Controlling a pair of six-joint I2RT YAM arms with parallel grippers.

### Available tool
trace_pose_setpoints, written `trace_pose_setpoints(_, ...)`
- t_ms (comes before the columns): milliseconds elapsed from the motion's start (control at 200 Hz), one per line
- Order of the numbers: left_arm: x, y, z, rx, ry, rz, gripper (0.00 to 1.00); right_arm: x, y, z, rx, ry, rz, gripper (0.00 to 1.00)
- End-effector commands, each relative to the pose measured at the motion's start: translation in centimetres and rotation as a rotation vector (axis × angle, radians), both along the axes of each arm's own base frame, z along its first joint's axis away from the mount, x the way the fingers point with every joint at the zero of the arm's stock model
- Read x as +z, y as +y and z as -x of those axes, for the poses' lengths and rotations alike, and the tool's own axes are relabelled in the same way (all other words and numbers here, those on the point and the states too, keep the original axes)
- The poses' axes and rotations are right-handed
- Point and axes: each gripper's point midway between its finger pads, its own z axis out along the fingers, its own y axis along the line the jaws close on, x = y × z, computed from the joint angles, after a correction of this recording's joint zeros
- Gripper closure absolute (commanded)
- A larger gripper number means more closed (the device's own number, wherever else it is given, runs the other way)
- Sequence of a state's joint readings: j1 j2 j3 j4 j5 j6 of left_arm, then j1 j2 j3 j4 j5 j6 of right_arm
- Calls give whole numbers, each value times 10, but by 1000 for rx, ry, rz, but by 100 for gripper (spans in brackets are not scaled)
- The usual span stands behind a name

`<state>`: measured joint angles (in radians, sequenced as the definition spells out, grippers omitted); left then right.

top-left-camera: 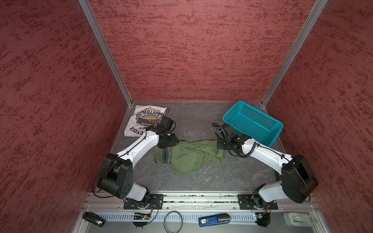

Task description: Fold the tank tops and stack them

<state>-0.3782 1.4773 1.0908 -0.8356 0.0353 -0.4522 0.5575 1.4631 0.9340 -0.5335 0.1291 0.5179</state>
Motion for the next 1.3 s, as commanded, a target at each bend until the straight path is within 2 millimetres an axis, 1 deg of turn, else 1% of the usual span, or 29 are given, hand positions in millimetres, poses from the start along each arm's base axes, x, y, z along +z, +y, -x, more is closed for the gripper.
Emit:
trace_pose_setpoints(0, 43, 8, -5, 22, -139, -65, 24, 23, -11, -5, -34, -68, 24, 50)
trace_pose_setpoints(25, 46, 8, -1, 23, -156, -68, 21, 26, -11, -3, -29, -74, 14, 47)
trace_pose_setpoints(80, 49, 11, 9, 32, -171, -54, 18, 31, -9, 4, -10, -82, -10, 44)
trace_pose_setpoints(165, 37, 21, 28, 70, -139, -40, 17, 35, -7, 16, 8, -74, -38, 41)
trace_pose_setpoints(215, 30, 27, 34, 96, -124, -26, 17, 33, -7, 24, 10, -59, -51, 41)
trace_pose_setpoints(281, 21, 33, 37, 126, -106, 19, 17, 29, -5, 32, 6, -42, -81, 40)
trace_pose_setpoints(351, 15, 35, 33, 156, -94, 89, 18, 23, -3, 40, -5, -26, -128, 40)
trace_pose_setpoints(401, 12, 34, 27, 167, -90, 131, 20, 16, -2, 46, -13, -10, -162, 40)
trace_pose_setpoints(516, 7, 21, 12, 147, -86, 203, 26, 2, 0, 56, -40, 18, -223, 40)
trace_pose_setpoints(596, -4, 17, 7, 145, -51, 213, 29, -8, -1, 63, -61, 34, -246, 40)
trace_pose_setpoints(701, -21, 14, 5, 149, -1, 212, 35, -18, 3, 68, -64, 56, -287, 39)
trace_pose_setpoints(802, -32, 13, 5, 151, 29, 214, 44, -24, 15, 71, -44, 83, -331, 39)
trace_pose_setpoints(847, -34, 11, 6, 152, 33, 222, 49, -26, 21, 71, -33, 88, -346, 39)
trace_pose_setpoints(952, -33, 8, 5, 144, 24, 242, 62, -34, 31, 70, -13, 112, -366, 41)
trace_pose_setpoints(1047, -27, 6, 4, 139, 8, 253, 74, -41, 39, 71, -2, 134, -372, 43)
trace_pose_setpoints(1102, -23, 6, 3, 134, -7, 259, 81, -45, 39, 71, -2, 141, -361, 47)
trace_pose_setpoints(1127, -20, 6, 2, 132, -14, 260, 83, -47, 38, 71, -3, 144, -350, 50)
trace_pose_setpoints(1132, -20, 6, 2, 131, -14, 260, 84, -47, 38, 71, -4, 144, -349, 53)
trace_pose_setpoints(1192, -14, 5, 2, 127, -31, 266, 90, -46, 34, 69, -10, 134, -315, 71)
trace_pose_setpoints(1247, -5, 6, 0, 125, -57, 269, 94, -40, 26, 67, -19, 112, -270, 83)
trace_pose_setpoints(1252, -4, 6, 0, 123, -61, 271, 95, -39, 25, 66, -18, 105, -266, 83)
trace_pose_setpoints(1297, 6, 6, -1, 120, -89, 272, 98, -28, 18, 62, -22, 72, -228, 93)
